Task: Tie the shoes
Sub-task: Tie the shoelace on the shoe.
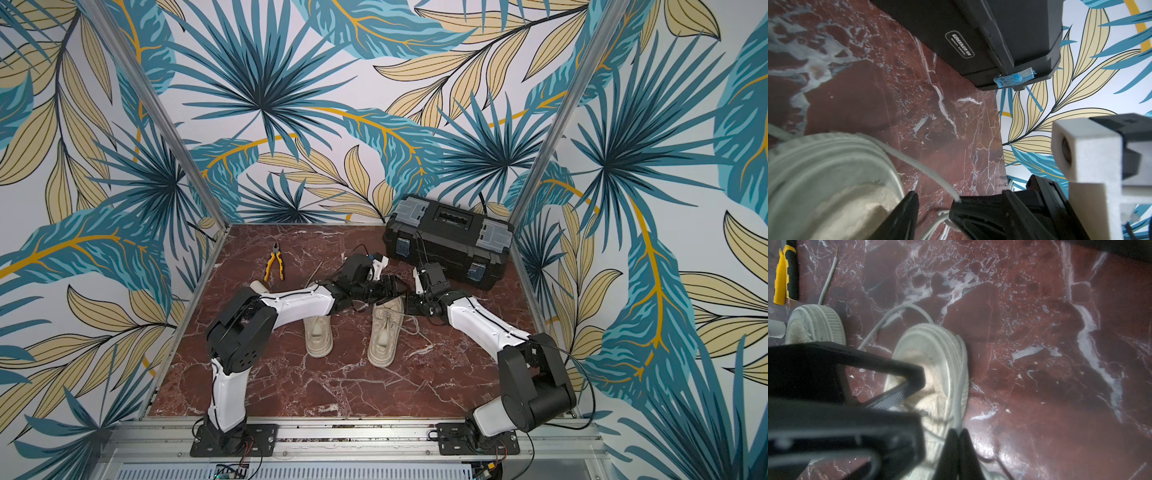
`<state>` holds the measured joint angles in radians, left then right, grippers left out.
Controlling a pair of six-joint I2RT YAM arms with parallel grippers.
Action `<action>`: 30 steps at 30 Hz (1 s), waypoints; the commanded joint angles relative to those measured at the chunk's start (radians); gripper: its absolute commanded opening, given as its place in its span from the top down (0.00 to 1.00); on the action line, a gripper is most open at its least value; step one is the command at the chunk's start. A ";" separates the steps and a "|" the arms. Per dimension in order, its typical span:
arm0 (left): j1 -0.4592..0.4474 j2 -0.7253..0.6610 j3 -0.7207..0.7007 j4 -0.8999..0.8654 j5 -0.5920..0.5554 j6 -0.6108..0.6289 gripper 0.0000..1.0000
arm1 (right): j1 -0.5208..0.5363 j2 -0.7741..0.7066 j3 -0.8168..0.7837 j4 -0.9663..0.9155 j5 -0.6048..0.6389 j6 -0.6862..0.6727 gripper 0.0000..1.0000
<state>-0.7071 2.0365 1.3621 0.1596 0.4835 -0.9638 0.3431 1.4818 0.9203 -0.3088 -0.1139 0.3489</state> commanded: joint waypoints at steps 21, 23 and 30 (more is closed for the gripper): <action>-0.018 0.116 0.094 0.026 0.058 -0.106 0.41 | 0.001 -0.026 -0.054 0.070 -0.055 0.028 1.00; -0.018 0.119 0.094 0.041 0.069 -0.112 0.44 | 0.002 -0.026 -0.053 0.072 -0.062 0.024 1.00; -0.021 0.123 0.080 0.072 0.079 -0.125 0.59 | 0.001 -0.038 -0.060 0.081 -0.058 0.028 1.00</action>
<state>-0.7231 2.1506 1.4204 0.1986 0.5468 -1.0912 0.3431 1.4643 0.8783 -0.2436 -0.1661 0.3676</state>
